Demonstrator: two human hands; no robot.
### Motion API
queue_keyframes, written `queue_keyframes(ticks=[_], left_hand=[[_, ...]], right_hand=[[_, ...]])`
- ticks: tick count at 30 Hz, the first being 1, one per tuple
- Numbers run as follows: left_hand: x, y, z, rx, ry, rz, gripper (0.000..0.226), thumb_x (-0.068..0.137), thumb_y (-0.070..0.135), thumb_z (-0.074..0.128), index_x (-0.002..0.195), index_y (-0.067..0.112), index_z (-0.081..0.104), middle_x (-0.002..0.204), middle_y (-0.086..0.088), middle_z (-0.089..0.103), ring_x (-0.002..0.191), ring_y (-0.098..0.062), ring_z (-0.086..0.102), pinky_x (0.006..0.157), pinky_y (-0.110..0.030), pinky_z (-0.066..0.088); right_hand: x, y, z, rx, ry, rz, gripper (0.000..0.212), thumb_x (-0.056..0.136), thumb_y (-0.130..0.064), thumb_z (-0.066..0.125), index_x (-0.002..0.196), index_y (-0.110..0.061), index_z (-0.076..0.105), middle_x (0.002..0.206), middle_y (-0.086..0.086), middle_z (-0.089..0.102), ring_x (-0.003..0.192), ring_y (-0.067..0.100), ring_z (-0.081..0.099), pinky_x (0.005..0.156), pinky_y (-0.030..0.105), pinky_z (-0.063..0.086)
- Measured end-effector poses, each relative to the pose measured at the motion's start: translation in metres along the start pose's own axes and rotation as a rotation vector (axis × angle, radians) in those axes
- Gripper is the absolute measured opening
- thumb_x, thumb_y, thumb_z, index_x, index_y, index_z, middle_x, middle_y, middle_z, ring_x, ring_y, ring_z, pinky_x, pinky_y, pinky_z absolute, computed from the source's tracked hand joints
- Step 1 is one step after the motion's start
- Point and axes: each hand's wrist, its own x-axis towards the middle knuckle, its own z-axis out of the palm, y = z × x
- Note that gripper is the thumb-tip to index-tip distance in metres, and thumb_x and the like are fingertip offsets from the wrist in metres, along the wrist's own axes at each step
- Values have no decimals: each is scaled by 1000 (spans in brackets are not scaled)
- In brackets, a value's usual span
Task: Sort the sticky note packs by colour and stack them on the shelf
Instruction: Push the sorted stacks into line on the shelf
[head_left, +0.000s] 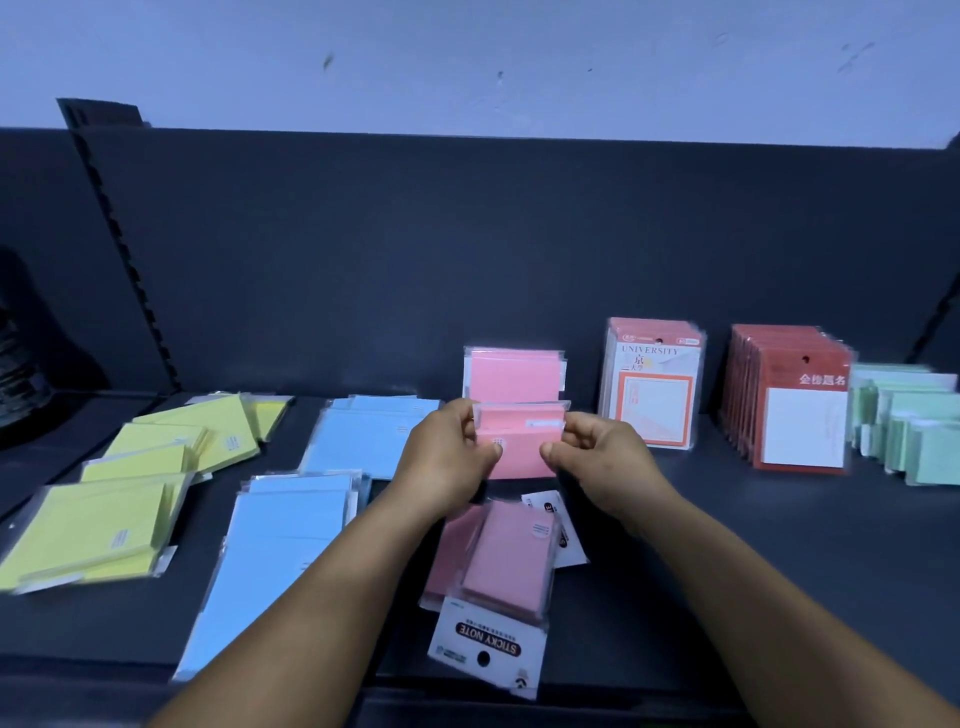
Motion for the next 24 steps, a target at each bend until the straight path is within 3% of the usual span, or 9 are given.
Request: queue_keyframes(ticks=[2,4,6,8,10,12,16,18,24], left_hand=[[-1,-1,0,7,-13,-6,15,87,17,64,99,9,61,95,-14,69,87,-32,65,78,-40,53],[-1,-3,1,17,-16,-16,15,88,18,63,99,8,60,94,-14,68,85,-31,64,72,-34,50],[0,-4,0,50,-6,-16,10,90,20,61,92,10,58,86,-9,63,74,-22,57,63,-26,43],[2,-5,-1,50,-4,-20,10,90,21,61,90,12,58,84,-7,60,71,-19,54,63,-26,42],[2,-5,-2,32,-14,-33,13,90,22,61,97,11,61,88,-11,65,75,-24,58,71,-34,49],[3,-5,-4,20,-17,-47,14,89,22,61,99,12,62,92,-15,67,76,-27,60,76,-40,52],[1,-7,-8,28,4,-66,16,88,22,60,100,11,62,95,-14,68,87,-31,64,80,-41,51],[-1,-8,-9,29,7,-70,17,89,22,61,100,9,61,96,-15,68,90,-32,64,81,-41,51],[-6,-9,-12,23,-10,-71,11,90,22,60,94,11,61,87,-12,65,84,-28,61,76,-35,48]], right_hand=[[2,2,1,-23,-7,13,22,88,-2,63,105,-15,67,83,-8,73,74,4,66,78,22,50],[3,1,2,-83,22,38,26,86,-10,67,112,-12,61,94,-4,70,81,8,65,78,22,51],[3,-1,2,-215,112,45,32,82,-21,73,107,-13,55,90,-5,62,80,10,59,70,22,48],[-2,-7,2,-229,156,13,32,79,-25,76,96,-14,52,78,-7,55,72,9,55,67,25,47],[-10,-15,2,-189,40,-9,28,77,-25,78,87,-15,54,71,-8,53,63,6,52,64,24,46],[-19,-24,2,-275,-180,-28,25,74,-27,80,88,-15,63,73,-8,58,65,5,52,67,22,45],[-33,-36,2,-695,-519,-69,52,75,-40,78,121,-25,61,111,-11,61,100,5,56,93,24,45],[-36,-42,2,-755,-557,-23,54,75,-42,77,123,-28,58,115,-11,61,105,10,57,96,30,46],[-34,-48,-14,-800,-533,155,27,76,-30,79,101,-24,68,96,-8,72,92,15,67,85,32,51]])
